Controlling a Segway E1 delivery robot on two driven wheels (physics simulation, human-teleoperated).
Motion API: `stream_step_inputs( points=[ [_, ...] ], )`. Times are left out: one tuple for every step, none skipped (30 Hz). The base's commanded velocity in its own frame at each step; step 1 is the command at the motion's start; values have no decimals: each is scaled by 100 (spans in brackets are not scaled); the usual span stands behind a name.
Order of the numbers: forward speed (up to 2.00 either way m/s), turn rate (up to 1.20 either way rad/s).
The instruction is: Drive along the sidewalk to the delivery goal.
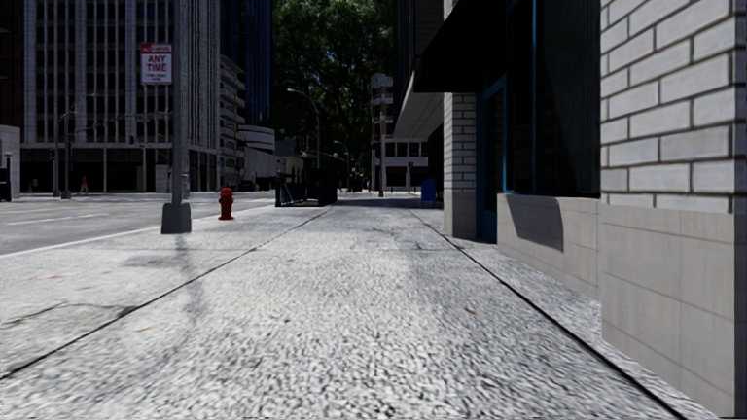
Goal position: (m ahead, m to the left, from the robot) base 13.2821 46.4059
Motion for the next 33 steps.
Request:
stream_step_inputs(
  points=[
    [200, 0],
    [200, 0],
    [200, 0],
    [200, 0],
    [200, 0],
    [200, 0],
    [200, 0],
    [200, 0],
    [200, 0],
    [200, 0],
    [200, 0],
    [200, 0],
    [200, 0],
    [200, 0],
    [200, 0],
    [200, 0],
    [200, 0],
    [200, 0],
    [200, 0],
    [200, 0],
    [200, 0],
    [200, 0],
    [200, 0],
    [200, 0],
    [200, 0],
    [200, 0],
    [200, 0],
    [200, 0],
    [200, 0],
    [200, 0],
    [200, 0],
    [200, 0],
    [200, 0]
  ],
)
